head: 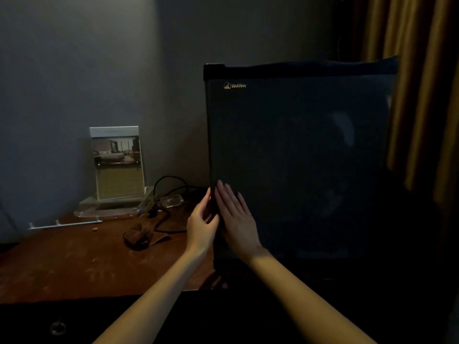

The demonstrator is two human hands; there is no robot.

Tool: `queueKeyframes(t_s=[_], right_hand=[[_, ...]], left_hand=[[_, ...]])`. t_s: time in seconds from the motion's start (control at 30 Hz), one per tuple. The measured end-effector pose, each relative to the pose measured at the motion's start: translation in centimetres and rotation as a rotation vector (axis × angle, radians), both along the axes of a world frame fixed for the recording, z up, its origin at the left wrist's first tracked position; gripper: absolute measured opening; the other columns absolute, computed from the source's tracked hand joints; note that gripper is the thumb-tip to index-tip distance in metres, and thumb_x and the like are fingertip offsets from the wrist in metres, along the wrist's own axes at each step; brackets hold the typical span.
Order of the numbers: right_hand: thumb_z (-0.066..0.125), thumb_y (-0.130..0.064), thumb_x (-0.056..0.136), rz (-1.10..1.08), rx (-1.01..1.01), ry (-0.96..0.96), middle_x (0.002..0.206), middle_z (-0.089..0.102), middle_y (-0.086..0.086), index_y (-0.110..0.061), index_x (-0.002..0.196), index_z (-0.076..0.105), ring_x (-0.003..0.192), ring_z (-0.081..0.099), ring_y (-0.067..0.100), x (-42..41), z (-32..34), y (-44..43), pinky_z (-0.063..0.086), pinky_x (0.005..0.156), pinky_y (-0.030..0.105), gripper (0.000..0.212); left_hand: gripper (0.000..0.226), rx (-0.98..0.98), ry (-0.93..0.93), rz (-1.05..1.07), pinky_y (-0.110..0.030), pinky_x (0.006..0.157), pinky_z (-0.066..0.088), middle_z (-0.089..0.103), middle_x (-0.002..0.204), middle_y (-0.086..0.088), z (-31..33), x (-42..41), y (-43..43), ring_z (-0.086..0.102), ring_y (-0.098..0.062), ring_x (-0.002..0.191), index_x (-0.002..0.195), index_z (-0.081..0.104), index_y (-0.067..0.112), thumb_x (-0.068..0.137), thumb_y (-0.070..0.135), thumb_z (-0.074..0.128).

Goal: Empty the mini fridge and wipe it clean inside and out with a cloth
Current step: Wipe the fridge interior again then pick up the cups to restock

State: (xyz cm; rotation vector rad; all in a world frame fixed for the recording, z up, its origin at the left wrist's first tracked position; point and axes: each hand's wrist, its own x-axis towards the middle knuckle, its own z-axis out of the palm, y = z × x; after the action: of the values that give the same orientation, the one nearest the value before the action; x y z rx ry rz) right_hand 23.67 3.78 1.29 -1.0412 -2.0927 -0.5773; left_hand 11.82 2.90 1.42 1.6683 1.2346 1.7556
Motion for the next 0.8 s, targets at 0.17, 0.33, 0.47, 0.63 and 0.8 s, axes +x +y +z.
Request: queueKeyframes(t_s=[0.17,0.33,0.47,0.63,0.8], right_hand=[[0.057,-0.016,0.090,0.198,0.016,0.178,0.161,0.013,-0.002,-0.015,0.153,0.023,0.147,0.010,0.008,0.5,1.0,-0.7,0.016,0.119,0.032,0.071],[0.057,-0.010,0.092,0.314,0.269,0.402,0.143,0.047,0.005,-0.010,0.141,0.047,0.133,0.043,0.014,1.7,8.2,-1.0,0.037,0.109,0.029,0.049],[0.055,-0.016,0.093,0.131,0.445,0.423,0.144,0.046,0.006,-0.012,0.137,0.051,0.138,0.036,0.018,3.1,18.6,1.5,0.024,0.117,0.035,0.045],[0.048,-0.026,0.097,-0.090,0.490,0.473,0.126,0.059,0.000,-0.018,0.127,0.058,0.124,0.047,0.012,4.3,26.9,3.3,0.020,0.118,0.039,0.033],[0.053,-0.024,0.096,-0.100,0.366,0.388,0.103,0.065,0.001,-0.018,0.111,0.068,0.104,0.057,0.017,5.2,28.4,1.9,0.031,0.111,0.036,0.022]], left_hand=[[0.058,0.069,0.009,-0.002,-0.043,0.112,0.038,0.052,0.140,0.004,-0.1,-0.9,0.5,0.046,-0.007,0.131,0.135,0.044,0.035,0.090,0.004,0.062],[0.046,0.401,-0.114,0.072,-0.044,0.106,0.044,0.054,0.134,0.003,6.9,0.2,1.0,0.051,-0.010,0.124,0.136,0.050,0.024,0.091,0.015,0.056],[0.046,0.740,0.063,0.173,-0.035,0.113,0.035,0.044,0.144,-0.008,16.6,0.3,2.4,0.040,-0.016,0.136,0.137,0.048,0.005,0.091,0.003,0.056],[0.042,0.809,0.364,0.303,-0.046,0.115,0.030,0.043,0.146,-0.011,25.4,0.4,4.6,0.035,-0.023,0.140,0.136,0.051,0.006,0.094,0.011,0.050],[0.027,0.679,0.402,0.229,-0.033,0.093,0.047,0.060,0.112,-0.006,28.3,0.4,4.4,0.056,-0.019,0.109,0.111,0.066,0.007,0.094,0.018,0.047]])
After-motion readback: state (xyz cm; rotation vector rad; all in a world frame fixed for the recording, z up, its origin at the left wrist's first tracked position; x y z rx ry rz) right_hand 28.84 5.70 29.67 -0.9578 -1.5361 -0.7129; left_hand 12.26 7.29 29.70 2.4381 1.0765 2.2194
